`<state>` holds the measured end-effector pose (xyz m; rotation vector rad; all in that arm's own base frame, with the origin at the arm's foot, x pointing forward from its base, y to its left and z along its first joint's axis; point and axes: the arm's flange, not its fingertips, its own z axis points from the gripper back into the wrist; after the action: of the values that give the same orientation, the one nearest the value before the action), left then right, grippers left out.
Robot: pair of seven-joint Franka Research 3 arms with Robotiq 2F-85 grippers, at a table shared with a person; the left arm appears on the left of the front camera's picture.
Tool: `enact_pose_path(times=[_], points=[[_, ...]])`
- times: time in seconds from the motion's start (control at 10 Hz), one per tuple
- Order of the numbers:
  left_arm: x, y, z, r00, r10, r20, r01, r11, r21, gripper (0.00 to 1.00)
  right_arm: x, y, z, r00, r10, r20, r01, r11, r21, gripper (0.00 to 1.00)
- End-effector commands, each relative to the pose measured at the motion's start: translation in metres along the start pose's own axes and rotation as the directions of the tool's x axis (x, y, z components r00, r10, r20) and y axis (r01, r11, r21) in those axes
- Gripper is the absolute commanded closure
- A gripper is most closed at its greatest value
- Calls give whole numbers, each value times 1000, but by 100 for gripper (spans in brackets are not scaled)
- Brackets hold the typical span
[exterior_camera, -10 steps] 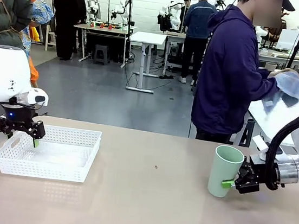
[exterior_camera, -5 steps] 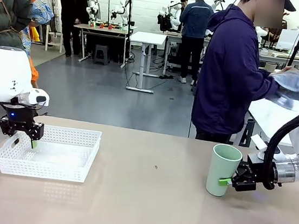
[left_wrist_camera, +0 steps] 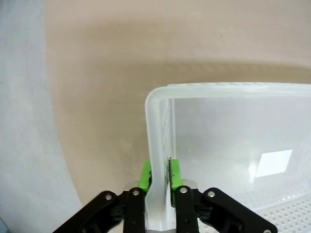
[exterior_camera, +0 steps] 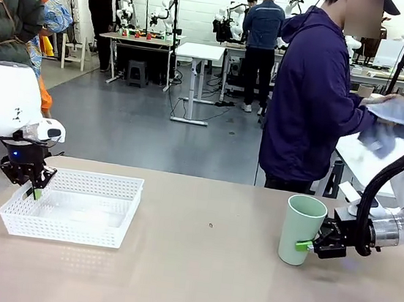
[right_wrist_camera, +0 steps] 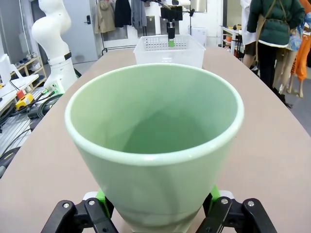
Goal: Clean and organize the cups into the basket.
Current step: Pick up the Organizing basket and move it to the center of the table, then pick up the Reusable plastic cup from the right side of the table and place it inside the Organizing basket.
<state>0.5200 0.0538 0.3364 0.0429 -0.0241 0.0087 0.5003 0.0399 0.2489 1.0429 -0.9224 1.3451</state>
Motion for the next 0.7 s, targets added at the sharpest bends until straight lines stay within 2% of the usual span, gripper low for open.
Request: enact_pose_path(times=[0.0,0.1,0.2,0.3,0.4,0.5,0.6], points=[[-1,1,4,1000,-15,-1,15,1000,-7,100,-1,-2,-1,1000,17,5,-17,1000,20,75],[-1,2,5,1000,-14,0,14,1000,-8,100,-1,-2,-1,1000,14,7,-14,1000,23,100],[0,2,5,1000,-12,-4,12,1000,-9,100,-1,-3,0,1000,13,7,-13,1000,23,100],[0,1,5,1000,-11,-7,11,1000,-10,100,-1,-3,0,1000,13,7,-13,1000,22,75],[0,0,5,1000,-7,-11,7,1000,-11,100,-1,-2,1,1000,11,-2,-11,1000,1,75],[1,-6,6,1000,18,-8,-19,1000,-17,100,4,-1,2,1000,-7,11,8,999,-32,95],[0,-18,13,995,67,-69,-69,997,-24,100,21,4,7,1000,-25,15,26,999,-44,95]])
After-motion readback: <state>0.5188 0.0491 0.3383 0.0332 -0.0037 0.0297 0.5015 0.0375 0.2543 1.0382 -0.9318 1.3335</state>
